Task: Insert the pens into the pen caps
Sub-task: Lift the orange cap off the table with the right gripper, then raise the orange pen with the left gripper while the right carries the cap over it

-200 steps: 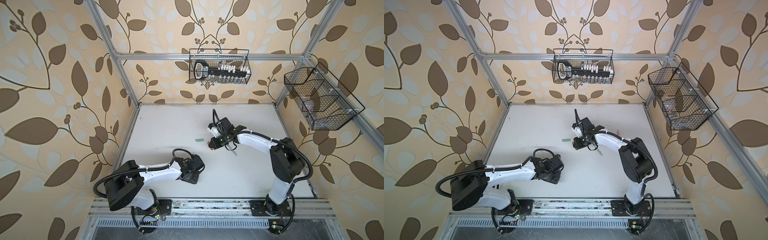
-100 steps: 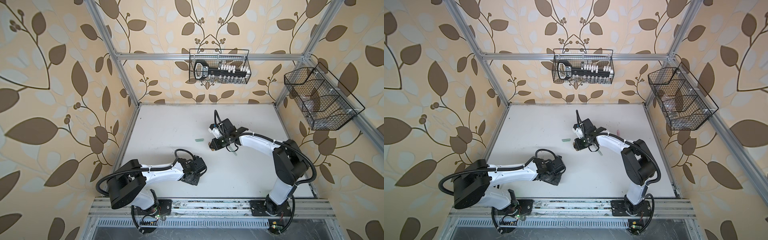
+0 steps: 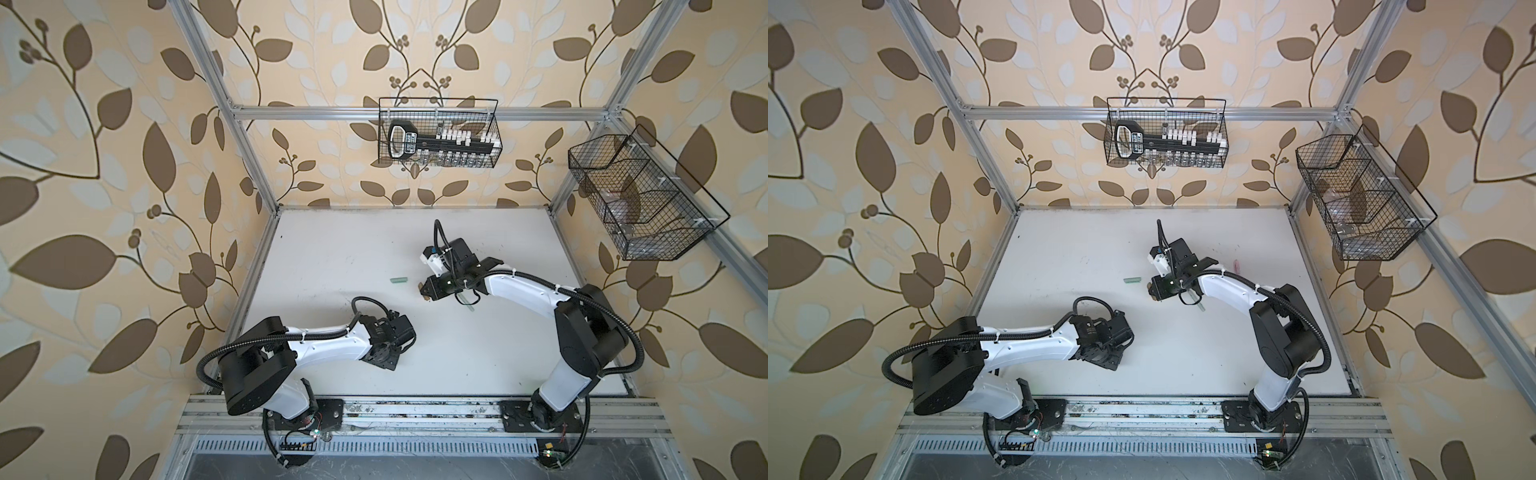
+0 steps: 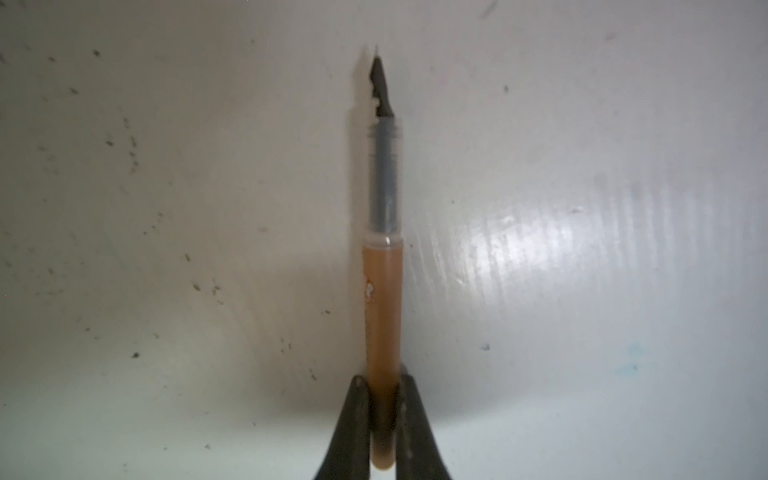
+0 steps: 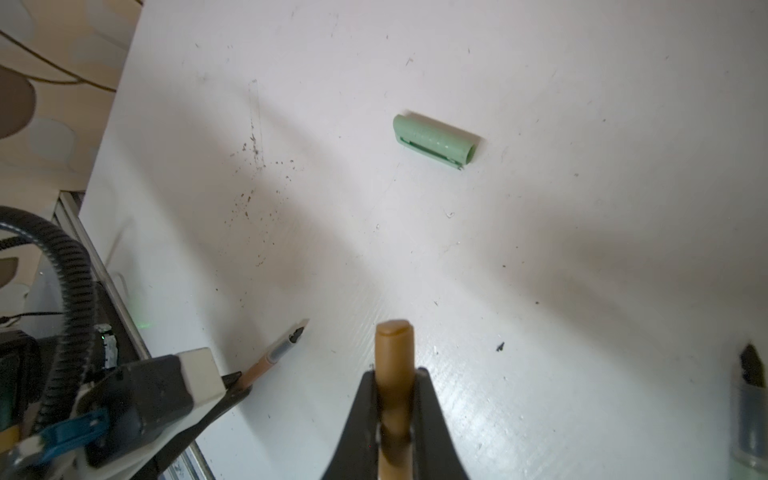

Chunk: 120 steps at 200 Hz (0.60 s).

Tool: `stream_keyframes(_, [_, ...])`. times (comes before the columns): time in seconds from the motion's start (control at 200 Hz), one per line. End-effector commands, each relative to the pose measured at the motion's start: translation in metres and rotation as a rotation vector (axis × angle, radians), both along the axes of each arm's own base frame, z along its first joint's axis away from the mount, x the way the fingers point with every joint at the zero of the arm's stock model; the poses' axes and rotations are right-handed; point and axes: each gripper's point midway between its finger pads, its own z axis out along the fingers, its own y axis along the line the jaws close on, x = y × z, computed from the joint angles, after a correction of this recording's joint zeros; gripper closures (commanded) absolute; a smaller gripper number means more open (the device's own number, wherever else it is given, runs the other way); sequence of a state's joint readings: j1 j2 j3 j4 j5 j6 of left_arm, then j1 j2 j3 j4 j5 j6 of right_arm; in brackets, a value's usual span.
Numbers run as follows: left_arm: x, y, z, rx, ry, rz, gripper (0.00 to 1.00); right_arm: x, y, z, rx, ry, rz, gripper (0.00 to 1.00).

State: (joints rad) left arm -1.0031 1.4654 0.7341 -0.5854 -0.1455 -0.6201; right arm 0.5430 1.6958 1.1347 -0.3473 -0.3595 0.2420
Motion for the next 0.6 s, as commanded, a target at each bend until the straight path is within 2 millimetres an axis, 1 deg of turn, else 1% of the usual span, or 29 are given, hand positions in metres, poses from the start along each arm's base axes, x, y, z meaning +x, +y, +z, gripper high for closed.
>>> stream_keyframes(0.0, [0.022,-0.005,0.021,0.025,-0.120,-0.026,1.00,0.002,0.002,0.019,0.075,-0.048,-0.010,0.93])
stream_keyframes(0.06, [0.034,-0.012,0.031,0.003,-0.177,-0.024,1.00,0.002,0.000,0.029,0.097,-0.075,-0.015,0.93])
stream_keyframes(0.07, [0.036,-0.015,0.039,-0.022,-0.200,-0.023,1.00,0.002,-0.001,0.028,0.099,-0.075,-0.019,0.93])
stream_keyframes(0.085, [0.039,-0.018,0.045,-0.039,-0.221,-0.022,1.00,0.002,-0.001,0.032,0.106,-0.083,-0.020,0.93])
stream_keyframes(0.26, [0.066,-0.046,0.091,-0.219,-0.408,-0.030,1.00,0.003,-0.011,0.060,0.192,-0.162,-0.052,0.95])
stream_keyframes(0.33, [0.072,-0.058,0.112,-0.313,-0.486,-0.057,1.00,0.003,-0.016,0.072,0.235,-0.198,-0.066,0.96])
stream_keyframes(0.445, [0.078,-0.074,0.151,-0.465,-0.627,-0.125,1.00,0.001,-0.024,0.102,0.307,-0.262,-0.084,0.97])
stream_keyframes(0.495, [0.080,-0.077,0.163,-0.485,-0.678,-0.165,1.00,0.000,-0.027,0.115,0.327,-0.289,-0.091,0.96])
stream_keyframes(0.595, [0.086,-0.085,0.181,-0.490,-0.747,-0.211,1.00,0.001,-0.032,0.130,0.351,-0.333,-0.110,0.97])
